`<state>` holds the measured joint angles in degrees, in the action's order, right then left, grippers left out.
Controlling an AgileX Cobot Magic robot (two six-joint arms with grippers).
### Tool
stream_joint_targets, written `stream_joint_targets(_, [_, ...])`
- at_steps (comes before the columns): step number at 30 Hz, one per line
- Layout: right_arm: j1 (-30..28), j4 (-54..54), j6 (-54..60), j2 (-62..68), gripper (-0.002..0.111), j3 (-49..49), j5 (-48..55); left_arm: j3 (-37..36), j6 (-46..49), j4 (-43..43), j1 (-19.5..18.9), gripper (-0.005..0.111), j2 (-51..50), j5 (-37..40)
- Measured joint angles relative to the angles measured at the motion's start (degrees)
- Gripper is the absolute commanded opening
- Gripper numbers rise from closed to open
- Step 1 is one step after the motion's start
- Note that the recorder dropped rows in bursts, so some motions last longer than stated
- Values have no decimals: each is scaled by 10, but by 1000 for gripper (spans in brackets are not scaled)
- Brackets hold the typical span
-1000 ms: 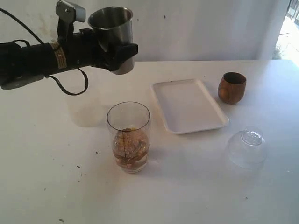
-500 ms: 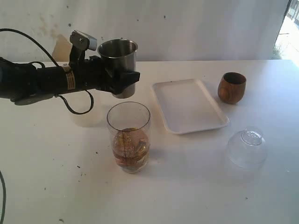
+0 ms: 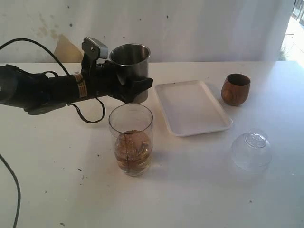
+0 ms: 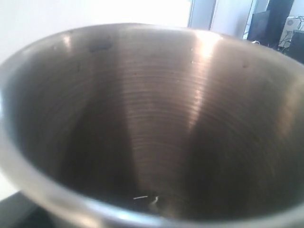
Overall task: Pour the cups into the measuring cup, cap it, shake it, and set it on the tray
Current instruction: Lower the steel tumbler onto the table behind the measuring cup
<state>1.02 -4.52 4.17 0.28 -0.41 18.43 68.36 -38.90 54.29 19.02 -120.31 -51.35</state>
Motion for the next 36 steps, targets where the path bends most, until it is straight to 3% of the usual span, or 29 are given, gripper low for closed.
stream_joint_targets(12, [0,0,0,0,0,0,0,0,15,-13,-25,0,-4,12])
stream_joint_targets(27, [0,0,0,0,0,0,0,0,-11,-6,-58,0,73,50])
stream_joint_targets(36, [0,0,0,0,0,0,0,-25,-37,11,-56,0,68,2])
